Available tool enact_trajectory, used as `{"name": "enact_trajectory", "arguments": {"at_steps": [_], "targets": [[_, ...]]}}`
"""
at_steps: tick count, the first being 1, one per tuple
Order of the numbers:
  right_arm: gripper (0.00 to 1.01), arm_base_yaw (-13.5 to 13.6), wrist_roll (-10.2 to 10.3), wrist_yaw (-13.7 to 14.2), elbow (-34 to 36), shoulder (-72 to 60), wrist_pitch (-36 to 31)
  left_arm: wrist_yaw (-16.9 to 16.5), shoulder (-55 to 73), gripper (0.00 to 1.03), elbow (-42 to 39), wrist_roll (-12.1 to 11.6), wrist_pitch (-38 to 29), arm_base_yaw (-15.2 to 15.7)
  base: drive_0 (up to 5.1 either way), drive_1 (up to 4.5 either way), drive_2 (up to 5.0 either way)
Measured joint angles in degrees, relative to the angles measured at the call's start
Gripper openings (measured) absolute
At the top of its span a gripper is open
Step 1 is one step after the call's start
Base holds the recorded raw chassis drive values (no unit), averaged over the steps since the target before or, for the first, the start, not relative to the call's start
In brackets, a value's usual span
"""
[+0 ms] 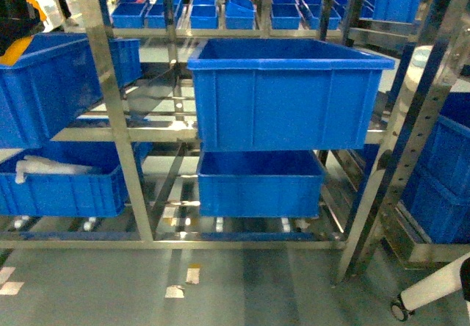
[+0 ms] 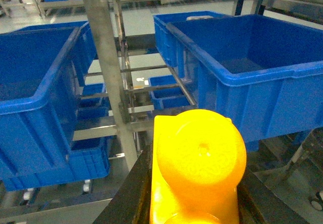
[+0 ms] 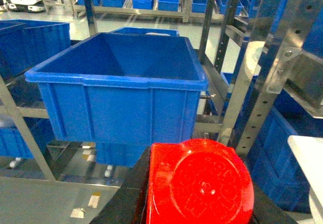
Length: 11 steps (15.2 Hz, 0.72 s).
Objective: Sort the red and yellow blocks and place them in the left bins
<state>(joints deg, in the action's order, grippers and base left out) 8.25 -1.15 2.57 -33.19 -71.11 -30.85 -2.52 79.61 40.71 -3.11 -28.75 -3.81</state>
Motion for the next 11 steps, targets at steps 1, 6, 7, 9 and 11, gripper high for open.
{"name": "enact_trajectory", "arguments": {"at_steps": [1, 6, 7, 9, 11], "targets": [[0.27, 0.00, 0.00, 0.00, 0.00, 0.00, 0.09, -0.04, 0.00, 0.28, 0.00, 0.00, 0.13, 0.00, -4.9, 2.53, 2.5], [0.27, 0.02, 0.00, -0.04, 0.02, 0.02, 0.04, -0.02, 0.00, 0.28, 0.00, 0.00, 0.04, 0.00, -5.0, 2.47, 2.5], [0.27, 0.00, 0.00, 0.00, 0.02, 0.02, 0.09, -0.04, 0.00, 0.28, 0.00, -0.02, 0.07, 0.00, -5.0, 2.48, 2.5], [0.27, 0.00, 0.00, -0.02, 0.02, 0.00, 0.04, 0.00, 0.00, 0.28, 0.00, -0.02, 0.04, 0.00, -4.9, 2.58, 2.6], [0.27, 0.00, 0.00, 0.00, 0.02, 0.00, 0.04, -0.04, 0.00, 0.28, 0.00, -0.02, 0.13, 0.00, -4.9, 2.58, 2.6]]}}
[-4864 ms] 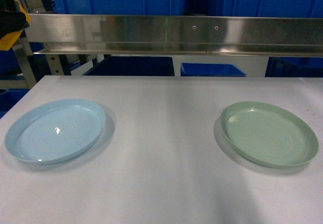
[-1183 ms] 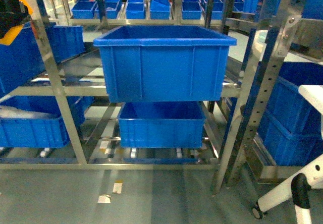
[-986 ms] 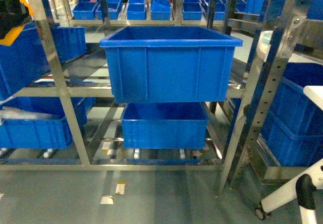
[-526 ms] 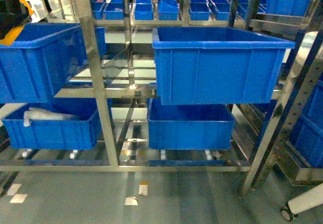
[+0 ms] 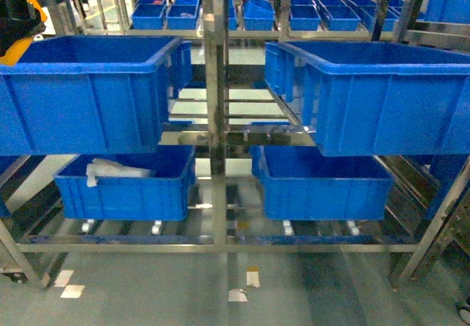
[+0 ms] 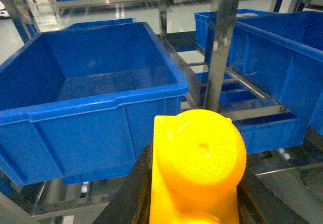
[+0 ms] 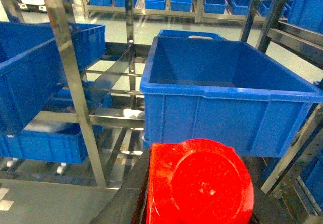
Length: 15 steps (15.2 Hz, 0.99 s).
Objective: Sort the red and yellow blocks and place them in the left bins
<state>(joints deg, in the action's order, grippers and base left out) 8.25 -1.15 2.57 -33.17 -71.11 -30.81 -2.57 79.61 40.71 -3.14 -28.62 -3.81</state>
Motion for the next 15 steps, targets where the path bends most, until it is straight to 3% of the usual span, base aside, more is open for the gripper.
{"name": "enact_trajectory", "arguments": {"at_steps": [2, 5, 15], "targets": [[0.27, 0.57, -0.02, -0.37, 0.00, 0.04, -0.13, 0.46, 0.13, 0.28, -0.07, -0.02, 0.31, 0.52, -4.9, 2.58, 2.6], [0.27, 0.33, -0.02, -0.37, 0.04, 0.09, 0.09, 0.02, 0.02, 0.28, -0.20, -0.13, 0.20, -0.02, 0.0, 0.00, 0.0], [0.27, 0.31, -0.02, -0.33, 0.04, 0.02, 0.07, 0.04, -0.11, 0.28, -0.17, -0.15, 0.15, -0.11, -0.1, 4.04, -4.2]]}}
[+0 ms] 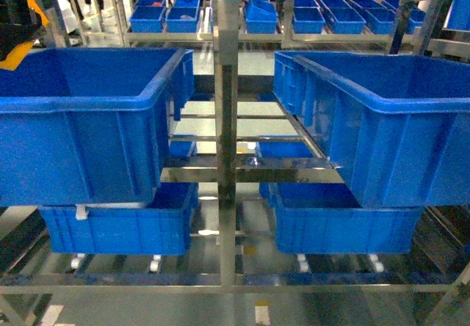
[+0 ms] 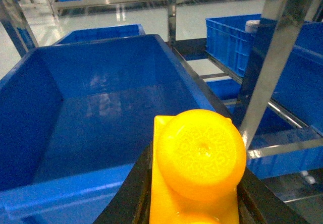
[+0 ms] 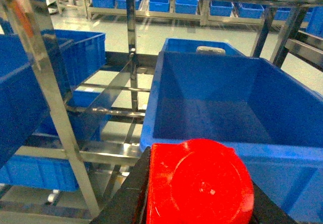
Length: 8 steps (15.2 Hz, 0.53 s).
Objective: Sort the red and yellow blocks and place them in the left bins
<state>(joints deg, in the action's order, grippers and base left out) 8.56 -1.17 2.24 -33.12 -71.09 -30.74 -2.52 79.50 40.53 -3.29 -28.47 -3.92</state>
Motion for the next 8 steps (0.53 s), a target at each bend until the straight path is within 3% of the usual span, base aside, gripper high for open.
{"name": "enact_trajectory", "arguments": {"at_steps": [7, 8], "targets": [[0.27, 0.00, -0.02, 0.04, -0.02, -0.02, -0.20, -0.04, 0.00, 0.28, 0.00, 0.00, -0.37, 0.00, -0.1, 3.97, -4.2], [0.27, 0.00, 0.00, 0.04, 0.00, -0.20, 0.13, -0.02, 0.42, 0.28, 0.00, 0.00, -0.11, 0.00, 0.0, 0.00, 0.0]]}}
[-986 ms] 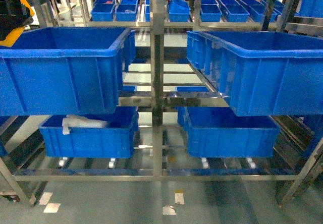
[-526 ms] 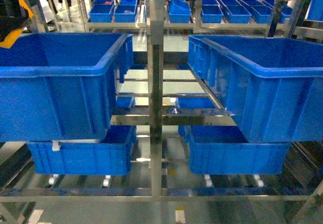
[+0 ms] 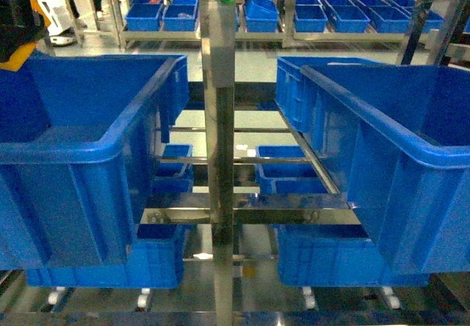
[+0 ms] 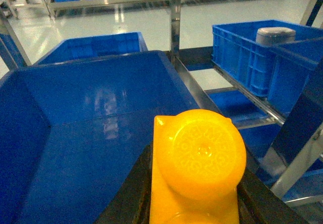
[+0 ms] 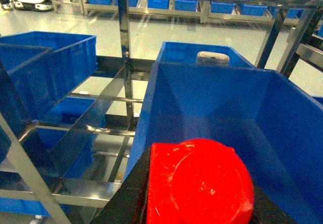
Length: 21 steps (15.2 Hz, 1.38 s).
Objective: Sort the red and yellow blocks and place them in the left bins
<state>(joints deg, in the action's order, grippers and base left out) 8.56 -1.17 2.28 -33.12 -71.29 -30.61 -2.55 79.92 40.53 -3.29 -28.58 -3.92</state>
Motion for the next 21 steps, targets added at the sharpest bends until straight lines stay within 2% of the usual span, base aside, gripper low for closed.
{"name": "enact_trajectory", "arguments": {"at_steps": [5, 8, 21], "targets": [[0.27, 0.04, -0.17, 0.00, 0.00, 0.20, -0.20, 0.07, -0.04, 0.28, 0.00, -0.02, -0.04, 0.33, 0.0, 0.00, 0.0], [0.27, -0.46, -0.17, 0.44, 0.00, 0.17, 0.00, -0.26, -0.13, 0.28, 0.00, -0.02, -0.22, -0.35, 4.8, -2.29, -2.3], [0.27, -0.31, -0.17, 0.28, 0.00, 0.17, -0.20, 0.00, -0.15, 0.28, 0.00, -0.07, -0.11, 0.09, 0.0, 0.00, 0.0]]}}
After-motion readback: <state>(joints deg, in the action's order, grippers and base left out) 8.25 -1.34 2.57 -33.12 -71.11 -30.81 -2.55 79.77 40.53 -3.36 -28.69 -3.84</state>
